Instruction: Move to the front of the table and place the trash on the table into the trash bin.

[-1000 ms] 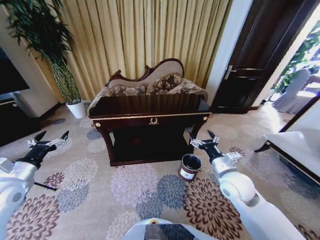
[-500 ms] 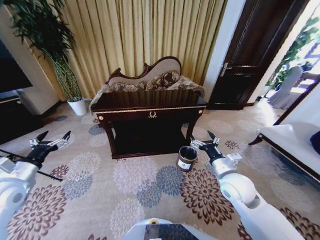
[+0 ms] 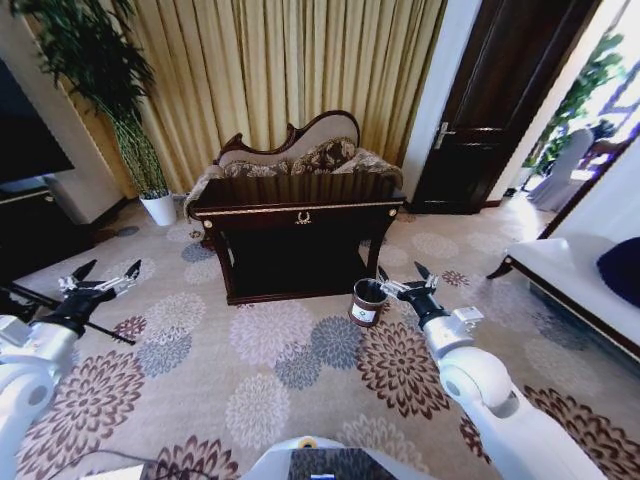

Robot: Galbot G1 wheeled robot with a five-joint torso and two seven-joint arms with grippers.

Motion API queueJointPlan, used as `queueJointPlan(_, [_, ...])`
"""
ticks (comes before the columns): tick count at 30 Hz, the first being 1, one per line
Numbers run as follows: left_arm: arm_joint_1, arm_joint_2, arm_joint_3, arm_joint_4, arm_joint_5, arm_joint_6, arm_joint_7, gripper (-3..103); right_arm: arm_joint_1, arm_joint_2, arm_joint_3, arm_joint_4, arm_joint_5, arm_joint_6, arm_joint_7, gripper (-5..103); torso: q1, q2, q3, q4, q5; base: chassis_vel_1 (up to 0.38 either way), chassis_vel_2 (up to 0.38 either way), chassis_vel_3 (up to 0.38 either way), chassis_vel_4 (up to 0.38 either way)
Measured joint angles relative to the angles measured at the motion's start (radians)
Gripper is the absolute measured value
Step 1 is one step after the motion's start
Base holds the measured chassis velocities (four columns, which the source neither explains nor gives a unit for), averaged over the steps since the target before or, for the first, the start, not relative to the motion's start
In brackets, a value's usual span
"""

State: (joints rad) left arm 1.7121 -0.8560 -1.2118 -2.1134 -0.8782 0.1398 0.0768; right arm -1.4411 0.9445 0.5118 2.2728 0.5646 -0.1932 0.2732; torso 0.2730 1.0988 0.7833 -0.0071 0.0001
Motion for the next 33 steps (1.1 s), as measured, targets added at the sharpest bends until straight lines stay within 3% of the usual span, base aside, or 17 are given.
queueJointPlan(33, [-0.015,-0.013,0.027,-0.051,-0.003,0.032,-0.003,100,-0.003,0.048,-0.026,-0.059,-0.047,0.030,0.001,100,0.000,0.000,0.000,0.0001,-0.0001,0.017,-0.013,-0.011,0.017])
